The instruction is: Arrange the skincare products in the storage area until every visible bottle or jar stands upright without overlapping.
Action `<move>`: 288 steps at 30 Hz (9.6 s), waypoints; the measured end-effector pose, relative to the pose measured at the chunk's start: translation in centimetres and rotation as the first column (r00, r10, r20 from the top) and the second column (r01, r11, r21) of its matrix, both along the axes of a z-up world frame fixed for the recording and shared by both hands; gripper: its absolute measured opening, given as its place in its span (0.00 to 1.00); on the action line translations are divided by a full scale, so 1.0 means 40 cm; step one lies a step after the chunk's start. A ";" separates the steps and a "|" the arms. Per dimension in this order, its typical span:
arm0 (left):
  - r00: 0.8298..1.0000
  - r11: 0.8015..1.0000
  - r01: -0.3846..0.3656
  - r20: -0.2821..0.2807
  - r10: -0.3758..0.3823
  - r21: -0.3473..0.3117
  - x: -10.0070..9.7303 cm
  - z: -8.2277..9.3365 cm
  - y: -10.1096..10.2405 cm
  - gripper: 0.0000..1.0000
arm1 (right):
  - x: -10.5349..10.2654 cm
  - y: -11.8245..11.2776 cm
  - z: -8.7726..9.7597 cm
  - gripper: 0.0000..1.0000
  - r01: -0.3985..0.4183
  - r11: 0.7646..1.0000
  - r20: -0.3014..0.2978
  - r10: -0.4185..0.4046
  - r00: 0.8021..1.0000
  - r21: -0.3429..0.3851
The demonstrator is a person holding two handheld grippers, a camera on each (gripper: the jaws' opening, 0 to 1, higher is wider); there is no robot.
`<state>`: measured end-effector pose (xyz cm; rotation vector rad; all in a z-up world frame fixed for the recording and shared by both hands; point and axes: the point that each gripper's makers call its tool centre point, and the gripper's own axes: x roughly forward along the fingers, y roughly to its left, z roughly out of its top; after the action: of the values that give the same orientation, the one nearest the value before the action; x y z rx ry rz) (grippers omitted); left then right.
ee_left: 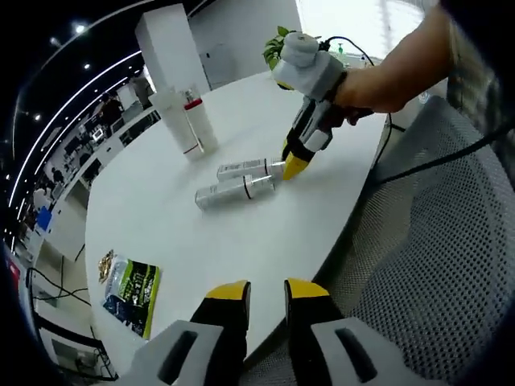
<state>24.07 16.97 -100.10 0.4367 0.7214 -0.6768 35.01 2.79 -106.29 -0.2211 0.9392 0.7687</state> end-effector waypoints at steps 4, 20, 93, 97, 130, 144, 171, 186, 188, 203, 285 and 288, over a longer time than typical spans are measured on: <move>1.000 1.000 0.010 -0.005 -0.010 -0.017 -0.004 0.003 -0.008 0.17 | 0.003 -0.015 0.022 0.16 0.009 0.999 0.002 -0.009 1.000 -0.036; 0.988 0.761 -0.138 -0.034 0.151 -0.633 0.100 0.221 -0.011 0.21 | -0.052 0.011 0.203 0.16 0.148 0.972 0.038 -0.157 0.987 0.183; 0.892 0.049 -0.444 -0.447 -0.075 -0.895 0.128 0.274 0.035 0.22 | -0.244 0.245 0.350 0.42 -0.023 0.883 -0.058 0.057 0.997 0.468; 0.915 0.060 -0.396 -0.399 -0.056 -0.916 0.130 0.288 0.034 0.22 | -0.287 0.296 0.367 0.40 0.027 0.800 -0.169 0.094 0.981 0.599; 0.981 0.544 0.122 0.017 -0.194 -0.830 0.026 0.285 -0.095 0.24 | -0.162 0.222 0.434 0.22 0.754 0.063 -0.751 -0.065 0.657 0.654; 0.941 0.442 -0.035 -0.178 -0.287 -0.896 0.001 0.279 -0.129 0.36 | -0.135 0.164 0.455 0.19 0.506 0.419 -0.496 -0.142 0.857 0.754; 0.830 0.335 -0.086 -0.253 -0.496 -0.938 -0.054 0.318 -0.189 0.25 | -0.192 0.223 0.580 0.21 -0.080 0.600 -0.063 0.214 0.975 0.796; 0.944 0.451 -0.107 -0.234 -0.235 -0.886 0.060 0.284 -0.152 0.23 | -0.080 0.220 0.528 0.28 0.164 0.689 -0.102 -0.131 0.986 0.706; 0.958 0.495 -0.095 -0.214 -0.189 -0.864 0.076 0.276 -0.137 0.23 | -0.080 0.229 0.514 0.29 0.187 0.695 -0.125 -0.140 0.982 0.694; 0.991 0.671 -0.006 -0.094 -0.094 -0.742 0.107 0.247 -0.095 0.23 | -0.087 0.288 0.477 0.23 0.317 0.658 -0.242 -0.206 0.948 0.683; 0.982 0.954 -0.171 -0.121 0.145 -0.245 0.133 -0.005 0.205 0.38 | 0.429 0.180 0.159 0.20 -0.104 0.962 0.488 -0.034 0.872 0.253; 0.982 0.956 -0.169 -0.122 0.143 -0.240 0.132 -0.008 0.205 0.38 | 0.442 0.177 0.160 0.20 -0.103 0.960 0.495 -0.042 0.868 0.262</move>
<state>29.36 25.18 -100.41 0.1120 0.7483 -0.6340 52.70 9.86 -99.91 -0.1722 0.3292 0.8128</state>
